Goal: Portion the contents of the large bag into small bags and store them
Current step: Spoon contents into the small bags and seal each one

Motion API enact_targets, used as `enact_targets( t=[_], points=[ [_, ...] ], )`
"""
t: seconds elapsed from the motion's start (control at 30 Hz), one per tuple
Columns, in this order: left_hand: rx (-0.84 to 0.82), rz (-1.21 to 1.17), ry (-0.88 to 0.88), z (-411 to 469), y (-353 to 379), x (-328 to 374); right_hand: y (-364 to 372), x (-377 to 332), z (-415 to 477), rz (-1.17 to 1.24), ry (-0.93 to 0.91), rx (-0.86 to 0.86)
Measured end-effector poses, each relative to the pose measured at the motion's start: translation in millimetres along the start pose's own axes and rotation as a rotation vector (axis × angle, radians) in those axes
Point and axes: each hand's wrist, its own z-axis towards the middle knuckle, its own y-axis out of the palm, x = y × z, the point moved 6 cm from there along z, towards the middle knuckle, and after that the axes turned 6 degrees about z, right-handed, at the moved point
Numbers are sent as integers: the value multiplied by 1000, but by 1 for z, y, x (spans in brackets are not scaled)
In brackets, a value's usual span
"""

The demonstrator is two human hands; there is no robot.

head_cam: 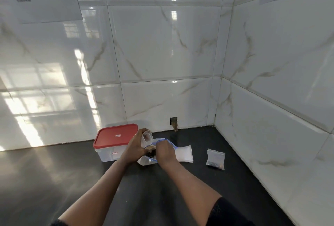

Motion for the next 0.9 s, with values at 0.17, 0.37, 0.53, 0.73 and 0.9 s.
enact_targets(
  t=[0.17,0.37,0.53,0.73,0.9],
  points=[
    [100,-52,52,21,-21,19,-25,2,9,21,47,265],
    [39,-35,-2,8,-4,6,6,13,5,34,38,141],
    [49,-30,-35,0,-1,-3,11,3,-7,-146,-61,114],
    [40,28,-36,-4,2,-10,25,-11,-29,-509,-323,40],
    [93,62,28,-4,2,-2,44,-8,-46,-698,-576,12]
  ],
)
